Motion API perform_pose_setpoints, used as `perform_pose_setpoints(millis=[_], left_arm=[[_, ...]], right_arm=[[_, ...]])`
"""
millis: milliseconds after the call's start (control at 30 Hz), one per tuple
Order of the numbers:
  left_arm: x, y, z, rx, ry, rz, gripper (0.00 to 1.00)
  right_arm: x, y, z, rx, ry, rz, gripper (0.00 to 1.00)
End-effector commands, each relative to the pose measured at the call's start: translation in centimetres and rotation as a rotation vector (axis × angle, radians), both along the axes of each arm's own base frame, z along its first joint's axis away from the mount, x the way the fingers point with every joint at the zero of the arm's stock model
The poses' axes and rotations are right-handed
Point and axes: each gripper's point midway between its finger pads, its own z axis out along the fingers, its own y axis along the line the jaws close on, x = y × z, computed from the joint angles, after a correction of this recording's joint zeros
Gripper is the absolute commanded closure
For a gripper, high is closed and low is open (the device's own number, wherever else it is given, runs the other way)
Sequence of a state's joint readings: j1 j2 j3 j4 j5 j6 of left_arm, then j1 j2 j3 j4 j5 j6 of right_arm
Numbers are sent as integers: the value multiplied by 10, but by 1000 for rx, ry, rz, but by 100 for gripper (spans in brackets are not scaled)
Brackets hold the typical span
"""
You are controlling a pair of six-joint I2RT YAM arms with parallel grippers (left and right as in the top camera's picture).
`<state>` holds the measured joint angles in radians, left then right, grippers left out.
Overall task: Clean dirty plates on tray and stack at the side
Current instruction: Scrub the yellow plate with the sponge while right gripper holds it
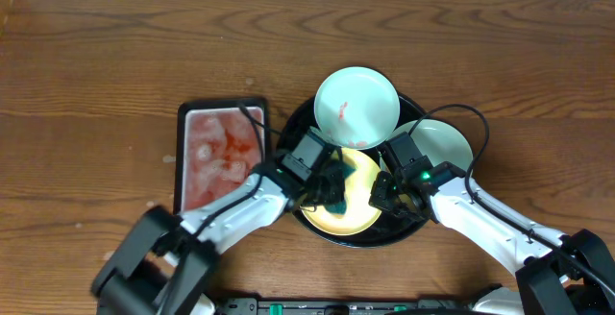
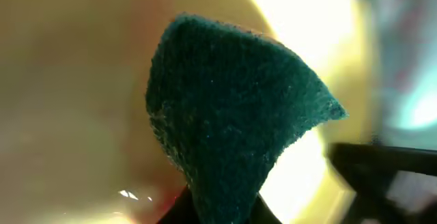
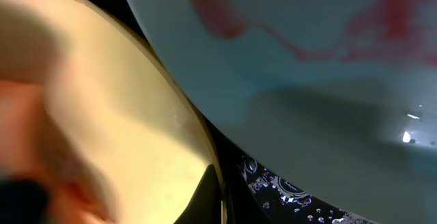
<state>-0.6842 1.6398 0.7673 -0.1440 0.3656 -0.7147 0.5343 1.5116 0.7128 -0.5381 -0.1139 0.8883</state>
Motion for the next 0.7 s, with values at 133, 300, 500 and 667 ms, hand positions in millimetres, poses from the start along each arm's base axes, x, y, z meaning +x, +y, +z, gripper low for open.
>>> perform_pose_setpoints(millis=[133, 300, 500, 667], left_arm=[[2, 38, -27, 210, 122, 80, 92], [39, 84, -1, 483, -3, 119, 92], [34, 69, -15, 490, -1, 68, 92], [-5, -12, -40, 212, 166, -69, 92]], right_arm=[[6, -4, 1, -23, -15, -34, 99], [6, -5, 0, -26, -13, -30, 99], [6, -4, 0, -25, -14, -30, 99], [6, -5, 0, -25, -14, -30, 99]])
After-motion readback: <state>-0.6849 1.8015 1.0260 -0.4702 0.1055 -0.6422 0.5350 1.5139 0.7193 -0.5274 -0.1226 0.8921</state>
